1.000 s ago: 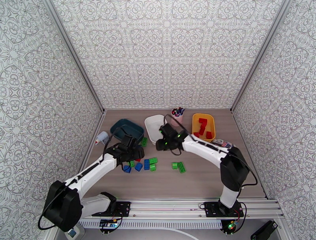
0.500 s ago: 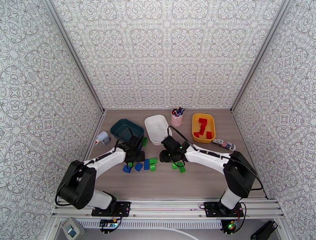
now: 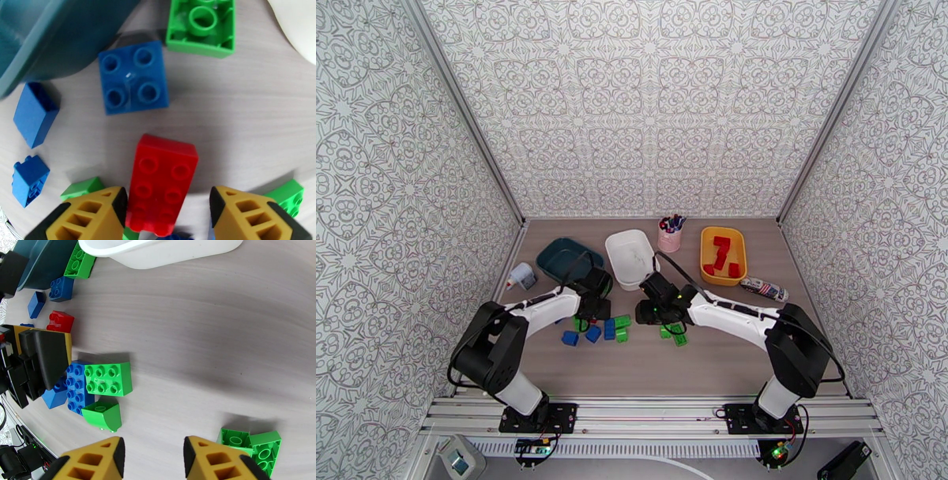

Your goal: Sort the legos into containers by color

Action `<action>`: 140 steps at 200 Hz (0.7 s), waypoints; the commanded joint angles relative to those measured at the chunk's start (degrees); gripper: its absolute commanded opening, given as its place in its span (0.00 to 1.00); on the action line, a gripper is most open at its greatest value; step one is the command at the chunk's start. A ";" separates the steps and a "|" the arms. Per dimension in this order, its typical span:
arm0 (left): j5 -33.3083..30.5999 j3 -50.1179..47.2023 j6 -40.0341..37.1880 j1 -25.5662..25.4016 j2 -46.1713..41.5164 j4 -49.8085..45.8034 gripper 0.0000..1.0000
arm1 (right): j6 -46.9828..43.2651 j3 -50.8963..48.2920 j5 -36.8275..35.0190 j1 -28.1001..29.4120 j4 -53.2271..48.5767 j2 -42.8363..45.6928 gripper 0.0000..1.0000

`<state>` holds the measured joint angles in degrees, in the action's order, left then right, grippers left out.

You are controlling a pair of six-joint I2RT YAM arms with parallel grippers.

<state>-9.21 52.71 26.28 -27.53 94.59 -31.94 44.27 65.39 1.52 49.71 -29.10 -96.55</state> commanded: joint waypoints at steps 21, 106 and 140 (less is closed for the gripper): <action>-1.00 2.38 -1.06 -1.26 2.61 -1.28 0.55 | 0.88 -1.64 -1.82 -0.25 0.44 2.06 0.45; -2.37 3.17 1.38 -5.08 3.32 -1.63 0.34 | 0.51 -5.70 -4.10 -3.06 -1.23 9.63 0.44; -2.49 5.47 2.26 -7.73 0.15 -3.27 0.30 | -0.06 -8.34 -4.60 -6.20 -2.70 14.64 0.45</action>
<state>-10.90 55.44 27.16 -33.50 97.80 -33.28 44.36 59.40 -1.30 45.71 -29.65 -85.73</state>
